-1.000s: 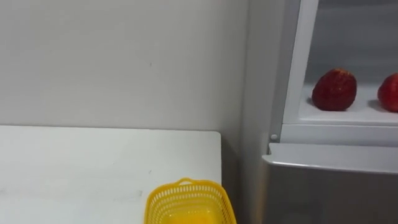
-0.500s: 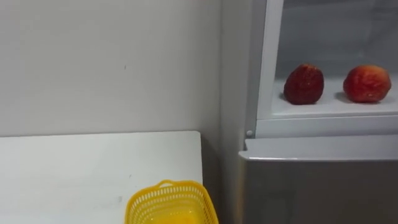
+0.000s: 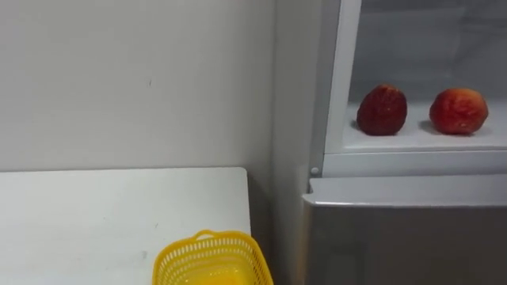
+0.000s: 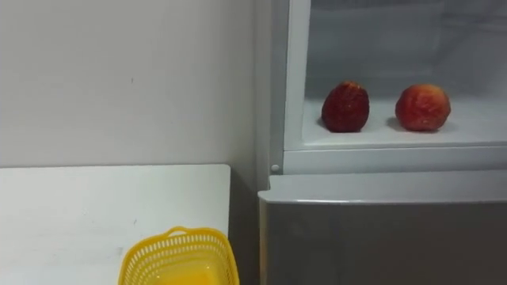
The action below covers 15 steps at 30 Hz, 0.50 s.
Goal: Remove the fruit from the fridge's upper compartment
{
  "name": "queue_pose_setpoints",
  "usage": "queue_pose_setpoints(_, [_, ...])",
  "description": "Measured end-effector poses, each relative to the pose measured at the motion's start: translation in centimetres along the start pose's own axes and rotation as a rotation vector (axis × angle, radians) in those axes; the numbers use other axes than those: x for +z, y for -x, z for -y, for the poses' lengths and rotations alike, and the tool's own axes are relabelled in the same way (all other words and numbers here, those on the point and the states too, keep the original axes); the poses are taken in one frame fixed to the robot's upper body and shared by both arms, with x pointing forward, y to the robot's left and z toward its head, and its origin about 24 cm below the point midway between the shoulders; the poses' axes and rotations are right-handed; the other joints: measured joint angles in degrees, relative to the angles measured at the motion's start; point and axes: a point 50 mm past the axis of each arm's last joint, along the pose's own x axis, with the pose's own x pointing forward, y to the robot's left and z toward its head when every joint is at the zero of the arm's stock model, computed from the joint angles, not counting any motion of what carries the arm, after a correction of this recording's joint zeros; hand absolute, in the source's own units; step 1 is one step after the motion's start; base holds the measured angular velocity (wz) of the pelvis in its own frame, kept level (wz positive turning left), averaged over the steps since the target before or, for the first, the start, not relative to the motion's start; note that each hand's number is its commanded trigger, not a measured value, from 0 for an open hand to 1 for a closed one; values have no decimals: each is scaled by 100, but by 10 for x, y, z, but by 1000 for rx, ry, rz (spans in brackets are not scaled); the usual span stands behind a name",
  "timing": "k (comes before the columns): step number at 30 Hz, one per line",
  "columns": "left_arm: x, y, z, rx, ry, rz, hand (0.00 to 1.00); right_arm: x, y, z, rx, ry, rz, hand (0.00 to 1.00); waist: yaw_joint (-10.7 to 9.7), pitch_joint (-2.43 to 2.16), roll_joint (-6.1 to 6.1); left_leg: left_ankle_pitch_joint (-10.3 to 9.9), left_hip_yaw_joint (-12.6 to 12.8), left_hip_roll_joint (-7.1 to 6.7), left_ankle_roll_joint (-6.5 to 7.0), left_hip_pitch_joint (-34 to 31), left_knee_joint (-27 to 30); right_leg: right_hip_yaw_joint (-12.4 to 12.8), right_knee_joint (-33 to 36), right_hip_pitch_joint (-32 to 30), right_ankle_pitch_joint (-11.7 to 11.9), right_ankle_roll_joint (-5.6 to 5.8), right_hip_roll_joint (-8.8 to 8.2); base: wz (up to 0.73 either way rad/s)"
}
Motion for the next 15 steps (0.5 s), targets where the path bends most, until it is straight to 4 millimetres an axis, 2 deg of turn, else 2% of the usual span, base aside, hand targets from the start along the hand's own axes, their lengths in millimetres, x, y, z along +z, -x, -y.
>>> queue_pose_setpoints(5, [13,0,0,9,-64,34,0,22,2,8,-89,-52,99,0,-2,-3,12,-6,2,0,9,-66,11,-2,13,-62,7,7,-1,0])
queue_pose_setpoints(7, [17,0,0,16,-86,47,0,32,4,12,-116,-122,151,0,-27,-5,22,-5,40,1,8,-73,13,0,5,-67,7,7,-1,0])
queue_pose_setpoints(10, [18,0,2,16,-122,62,0,46,6,16,-138,-209,219,0,-52,-8,31,-5,63,2,8,-76,15,17,-3,-82,7,7,0,-4])
queue_pose_setpoints(15, [17,0,2,18,-166,66,0,77,17,28,-216,-223,379,0,-137,-10,35,-3,136,6,7,-79,15,79,-7,-109,7,7,3,-5])
